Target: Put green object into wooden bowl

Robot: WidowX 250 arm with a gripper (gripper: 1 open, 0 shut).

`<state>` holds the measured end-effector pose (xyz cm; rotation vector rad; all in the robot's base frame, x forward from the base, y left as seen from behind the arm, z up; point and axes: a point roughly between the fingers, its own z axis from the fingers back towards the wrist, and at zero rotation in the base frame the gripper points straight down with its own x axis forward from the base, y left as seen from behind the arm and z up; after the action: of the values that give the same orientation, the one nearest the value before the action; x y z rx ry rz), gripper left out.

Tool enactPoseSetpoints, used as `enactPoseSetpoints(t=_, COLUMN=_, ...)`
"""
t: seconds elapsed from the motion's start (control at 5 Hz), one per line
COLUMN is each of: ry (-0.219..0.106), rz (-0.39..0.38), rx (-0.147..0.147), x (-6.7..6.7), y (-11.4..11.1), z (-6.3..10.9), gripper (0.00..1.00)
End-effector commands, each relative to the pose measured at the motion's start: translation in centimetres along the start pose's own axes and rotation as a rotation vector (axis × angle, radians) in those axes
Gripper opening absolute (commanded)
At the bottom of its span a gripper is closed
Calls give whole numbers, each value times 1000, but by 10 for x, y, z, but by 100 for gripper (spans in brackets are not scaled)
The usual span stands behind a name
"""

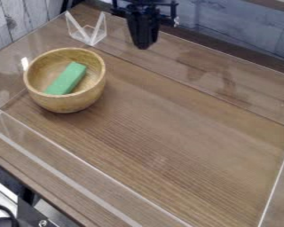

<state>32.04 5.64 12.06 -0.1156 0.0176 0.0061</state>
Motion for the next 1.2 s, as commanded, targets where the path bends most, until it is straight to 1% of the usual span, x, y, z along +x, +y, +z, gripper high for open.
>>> enactPoseSetpoints(t=0.0, ry=-68, rz=-15, rx=14, x=11, y=0, z=28, gripper=100)
enactPoseSetpoints(t=0.2, ry=-82, rz=17, rx=6, x=13, y=7, z=44, gripper=100)
enactPoseSetpoints(t=0.4, ry=-86, rz=98, rx=17, x=14, y=16, z=40, gripper=100)
enactPoseSetpoints(t=0.6, ry=-81, rz=145, rx=40, x=16, y=19, z=32, gripper=100)
enactPoseSetpoints(t=0.8, ry=-73, rz=112, rx=60, x=17, y=10, z=21, gripper=100)
enactPoseSetpoints(t=1.0, ry=-79, rz=97, rx=62, x=20, y=5, z=18, gripper=100)
